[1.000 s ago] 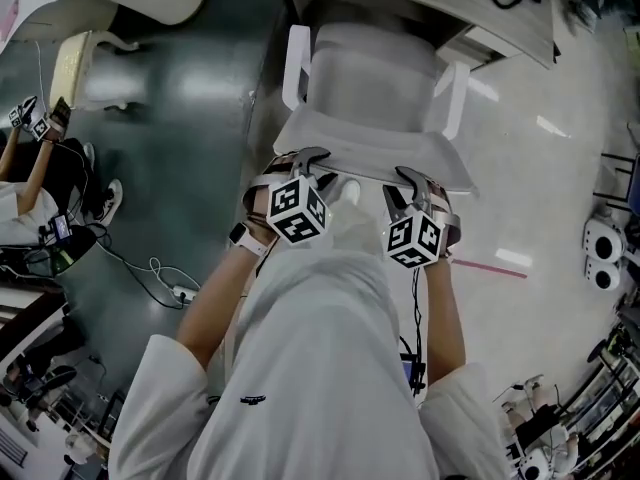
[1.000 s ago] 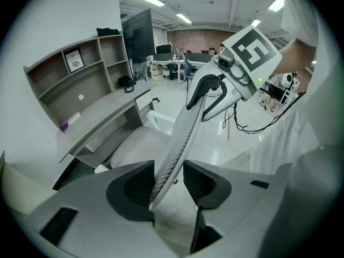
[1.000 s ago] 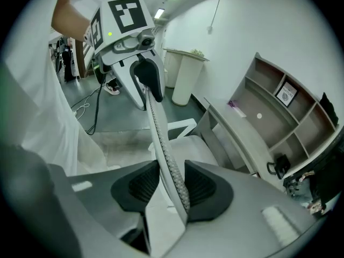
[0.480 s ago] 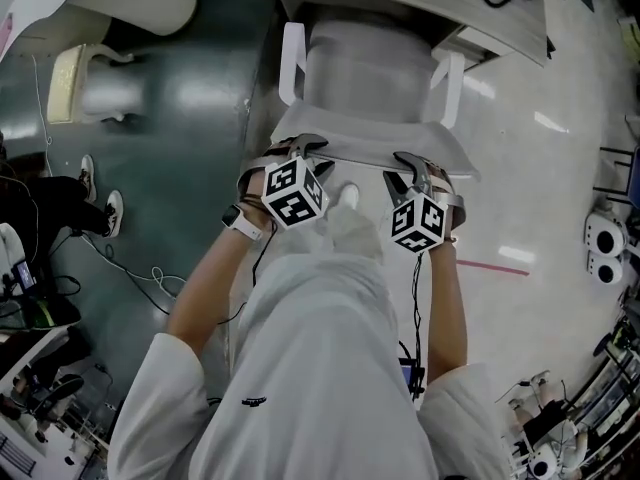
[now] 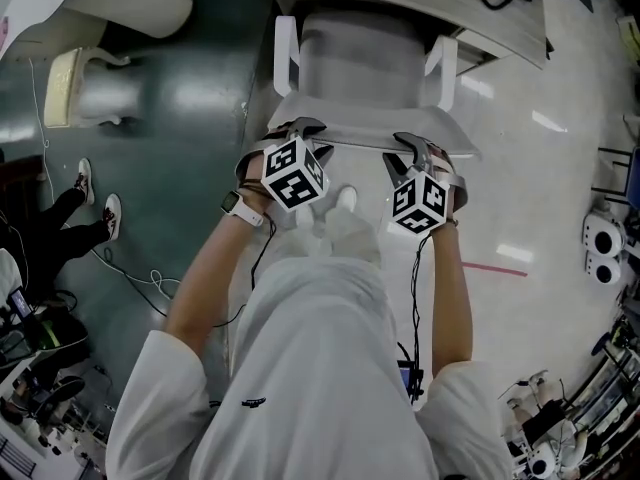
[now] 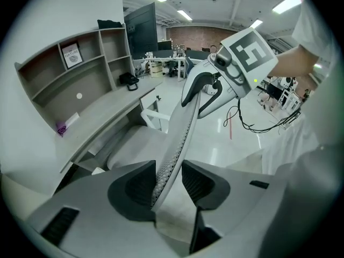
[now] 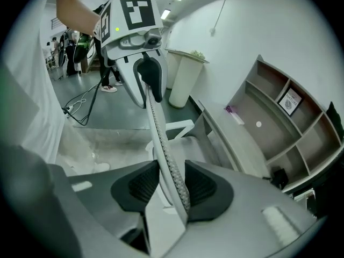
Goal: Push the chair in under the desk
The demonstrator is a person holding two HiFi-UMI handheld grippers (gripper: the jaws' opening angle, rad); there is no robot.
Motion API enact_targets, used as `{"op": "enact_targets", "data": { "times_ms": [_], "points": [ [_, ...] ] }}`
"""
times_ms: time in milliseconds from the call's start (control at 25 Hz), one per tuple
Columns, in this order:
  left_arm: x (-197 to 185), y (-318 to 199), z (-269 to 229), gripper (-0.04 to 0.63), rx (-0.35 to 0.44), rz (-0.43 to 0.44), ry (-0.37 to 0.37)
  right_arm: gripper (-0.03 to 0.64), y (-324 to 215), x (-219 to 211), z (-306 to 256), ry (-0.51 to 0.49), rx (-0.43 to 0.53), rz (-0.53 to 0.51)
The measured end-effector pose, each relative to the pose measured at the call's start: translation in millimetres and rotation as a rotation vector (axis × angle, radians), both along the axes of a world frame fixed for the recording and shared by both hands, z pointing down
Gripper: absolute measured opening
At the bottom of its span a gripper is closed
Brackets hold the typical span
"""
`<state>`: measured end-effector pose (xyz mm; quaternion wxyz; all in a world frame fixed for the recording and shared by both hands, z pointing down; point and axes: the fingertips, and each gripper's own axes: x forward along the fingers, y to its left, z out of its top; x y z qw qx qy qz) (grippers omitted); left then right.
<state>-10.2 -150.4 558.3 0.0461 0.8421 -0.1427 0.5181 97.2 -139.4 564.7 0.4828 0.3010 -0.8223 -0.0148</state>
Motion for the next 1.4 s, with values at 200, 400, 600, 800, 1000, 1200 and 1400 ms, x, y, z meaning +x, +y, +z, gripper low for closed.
{"op": "enact_targets", "data": {
  "times_ms": [200, 400, 600, 800, 1000, 1200, 1400],
  "points": [
    [-9, -15, -1, 0.155, 0.006, -0.011, 0.003, 0.158, -14, -10, -2, 0.001, 0.029, -0.012],
    [-16, -17, 0, 0.155, -0.017, 0.022, -0.011, 0.156, -14, -17, 0, 0.007, 0.028, -0.005],
    [-13, -15, 0, 0.153, -0.005, 0.012, 0.003, 0.153, -13, -13, 0, 0.011, 0.038, -0.025],
    [-8, -25, -1, 0.155, 0.001, -0.004, 0.002, 0.158, -23, -8, -1, 0.001, 0.049, -0.022],
    [-11, -40, 0, 0.158, 0.1, -0.005, 0.023, 0.158, -37, -11, -1, -0.012, 0.031, -0.008],
    [-10, -53, 0, 0.16, 0.149, 0.02, 0.028, 0.155, -47, -11, 0, -0.023, -0.018, 0.013],
    [-13, -68, 1, 0.166, 0.186, 0.048, 0.028, 0.149, -55, -15, 0, -0.032, -0.036, 0.039]
  ]
}}
